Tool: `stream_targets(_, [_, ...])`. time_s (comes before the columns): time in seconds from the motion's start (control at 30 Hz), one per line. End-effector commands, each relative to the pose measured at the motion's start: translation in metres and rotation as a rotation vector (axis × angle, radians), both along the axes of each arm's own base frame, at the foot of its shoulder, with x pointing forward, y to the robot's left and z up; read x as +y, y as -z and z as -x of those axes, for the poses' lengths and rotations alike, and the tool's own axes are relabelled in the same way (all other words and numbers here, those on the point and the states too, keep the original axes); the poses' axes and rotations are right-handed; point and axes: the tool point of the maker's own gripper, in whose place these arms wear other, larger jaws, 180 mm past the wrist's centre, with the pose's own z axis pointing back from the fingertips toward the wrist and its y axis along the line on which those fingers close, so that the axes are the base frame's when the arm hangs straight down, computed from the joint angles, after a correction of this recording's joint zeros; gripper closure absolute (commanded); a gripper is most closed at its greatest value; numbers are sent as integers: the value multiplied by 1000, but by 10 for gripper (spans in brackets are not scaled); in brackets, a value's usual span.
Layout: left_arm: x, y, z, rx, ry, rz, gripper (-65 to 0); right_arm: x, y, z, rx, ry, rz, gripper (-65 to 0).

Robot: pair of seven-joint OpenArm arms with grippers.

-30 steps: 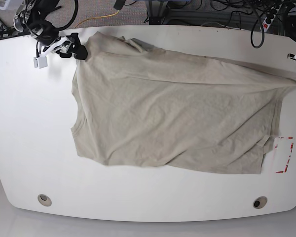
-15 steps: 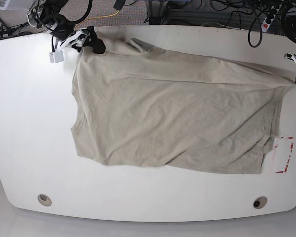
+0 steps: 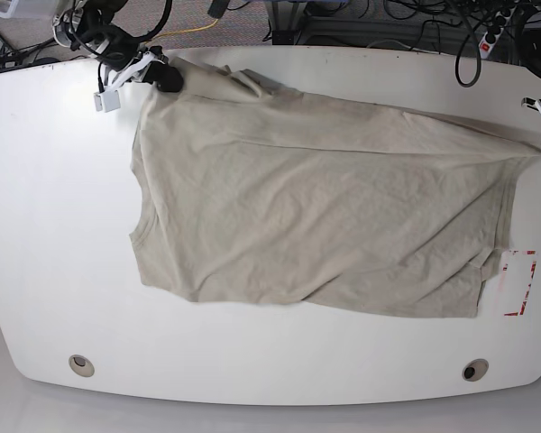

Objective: Fold the T-shirt properly
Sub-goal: 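Drag the shirt by its edge toward the robot with both grippers, then release and regrasp the shirt edge with the left gripper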

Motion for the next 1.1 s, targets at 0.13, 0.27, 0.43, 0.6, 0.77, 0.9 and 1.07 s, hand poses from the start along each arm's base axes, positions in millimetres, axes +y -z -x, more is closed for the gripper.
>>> stream_targets(0.13, [4, -12, -4, -30, 7, -26, -36, -9, -26, 6, -62, -36, 87, 0])
stream_targets(0.27, [18, -16, 8, -28, -37, -44, -36, -10, -41, 14, -80, -70, 148, 0])
stream_targets(0.43, [28, -14, 26, 7, -71, -61, -36, -15, -43, 30, -51, -99, 186, 0])
stream_targets(0.6, [28, -8, 36, 43, -70, -62, -36, -16, -42, 41, -27, -105, 183, 0])
stream_targets(0.77, [45, -15, 54, 49, -128, -92, -36, -20, -48, 43, -41, -117, 170, 0])
stream_targets(0.9, [42, -18, 41, 16, -118, -82, -36, -21, -54, 34, -77, -121, 163, 0])
stream_targets(1.07, [30, -22, 7, -37, -75, -90, -36, -21, -57, 17, -117, -116, 166, 0])
